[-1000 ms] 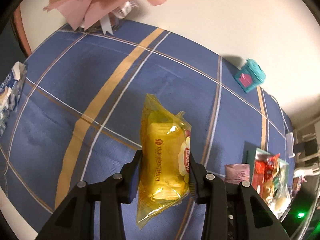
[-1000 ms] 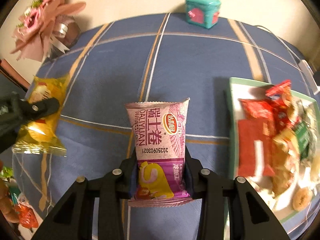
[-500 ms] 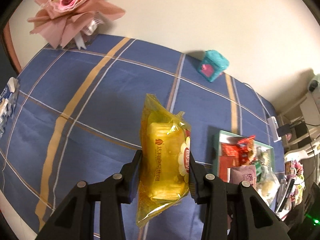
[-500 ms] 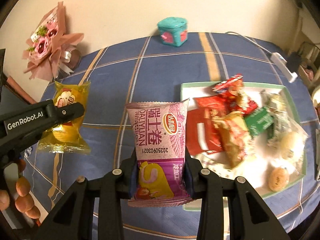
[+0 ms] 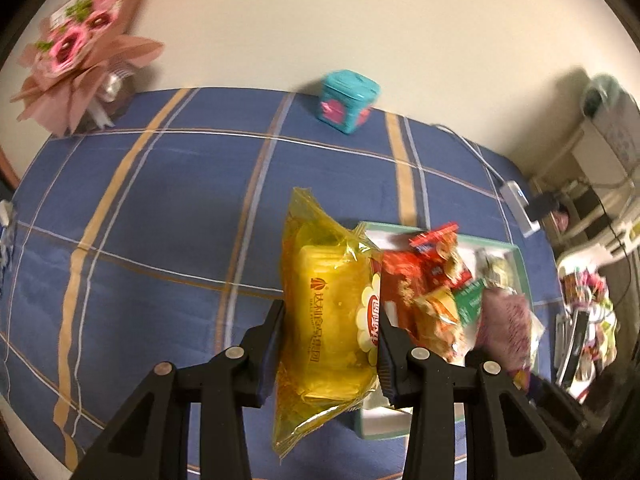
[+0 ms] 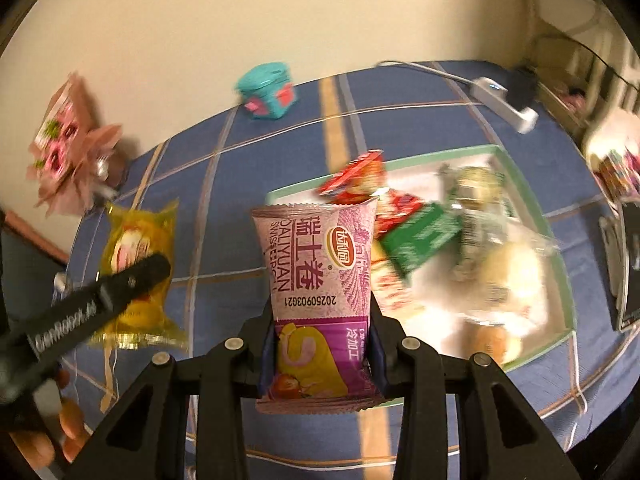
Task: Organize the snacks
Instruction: 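Carry the pink pack and yellow pack over the white tray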
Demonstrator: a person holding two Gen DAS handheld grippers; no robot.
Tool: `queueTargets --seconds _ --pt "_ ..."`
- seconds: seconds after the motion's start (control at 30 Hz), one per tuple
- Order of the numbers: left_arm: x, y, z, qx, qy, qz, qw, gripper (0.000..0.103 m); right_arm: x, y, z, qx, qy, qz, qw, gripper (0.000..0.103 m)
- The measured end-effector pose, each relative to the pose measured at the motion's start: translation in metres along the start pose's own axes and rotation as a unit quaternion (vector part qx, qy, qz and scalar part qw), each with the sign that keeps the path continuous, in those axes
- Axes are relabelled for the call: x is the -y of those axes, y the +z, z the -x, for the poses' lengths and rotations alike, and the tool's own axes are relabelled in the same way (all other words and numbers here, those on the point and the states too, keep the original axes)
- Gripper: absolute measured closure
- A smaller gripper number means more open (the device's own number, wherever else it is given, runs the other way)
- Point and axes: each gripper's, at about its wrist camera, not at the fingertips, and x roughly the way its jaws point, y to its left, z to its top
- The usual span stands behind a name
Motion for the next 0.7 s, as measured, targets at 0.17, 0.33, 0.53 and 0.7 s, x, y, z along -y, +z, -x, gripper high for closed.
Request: queueTargets --seconds 0.17,0.33,0.53,0.7 --pt "0.037 -0.01 -0.005 -0.01 -0.014 -0.038 0.9991 0.06 0.047 0.008 0.013 0.016 -0.021 -0.049 0.998 0.063" --pt "0.077 -0.023 -0.012 -0.022 -0.023 -0.087 0.9957 0.06 0.085 0.013 0.026 0.031 -0.033 -0.094 0.995 0.063" --pt "0.106 -0.038 -0.019 -0.035 -0.018 -0.131 0.9906 0.06 0.097 0.014 0.032 0.037 -0.031 -0.109 0.993 0.063" --pt "0.111 -0.043 -0.029 -0.045 -0.006 -0.146 0.9883 0.06 0.086 0.013 0.026 0.028 -0.025 -0.093 0.995 0.062"
